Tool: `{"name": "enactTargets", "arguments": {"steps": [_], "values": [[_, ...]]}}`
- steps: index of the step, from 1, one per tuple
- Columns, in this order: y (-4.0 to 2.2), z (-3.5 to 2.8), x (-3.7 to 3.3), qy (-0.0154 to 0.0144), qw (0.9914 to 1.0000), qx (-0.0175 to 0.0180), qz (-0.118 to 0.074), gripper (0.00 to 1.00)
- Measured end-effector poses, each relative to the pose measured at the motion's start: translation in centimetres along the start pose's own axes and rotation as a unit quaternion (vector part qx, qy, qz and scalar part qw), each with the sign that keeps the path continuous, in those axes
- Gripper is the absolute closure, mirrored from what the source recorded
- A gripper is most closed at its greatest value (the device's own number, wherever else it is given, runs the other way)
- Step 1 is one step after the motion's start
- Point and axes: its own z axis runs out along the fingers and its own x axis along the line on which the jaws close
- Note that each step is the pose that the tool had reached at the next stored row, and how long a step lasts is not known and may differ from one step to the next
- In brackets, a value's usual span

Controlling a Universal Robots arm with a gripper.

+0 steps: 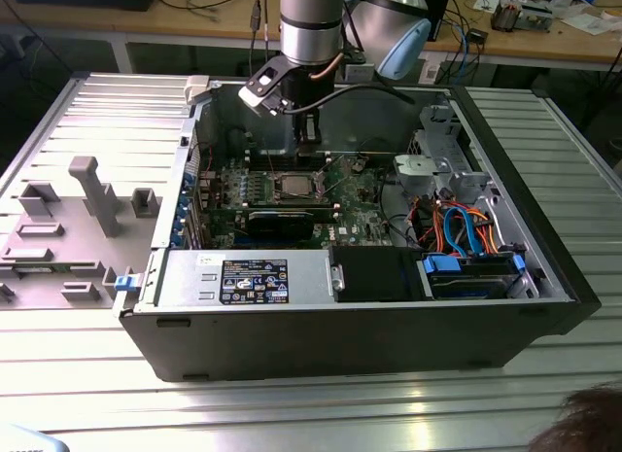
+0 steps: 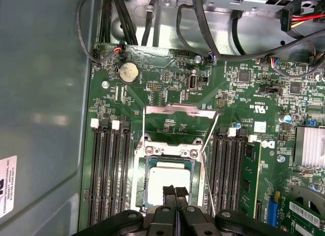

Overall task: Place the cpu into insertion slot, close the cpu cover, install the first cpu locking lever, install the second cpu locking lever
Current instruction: 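Close the cpu cover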

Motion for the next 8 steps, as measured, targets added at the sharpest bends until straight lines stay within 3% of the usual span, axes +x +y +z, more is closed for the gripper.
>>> {"name": "enactTargets", "arguments": {"steps": [8], "values": [[0.17, -0.01, -0.02, 0.0000, 1.00000, 0.0000, 0.000, 0.89]]}}
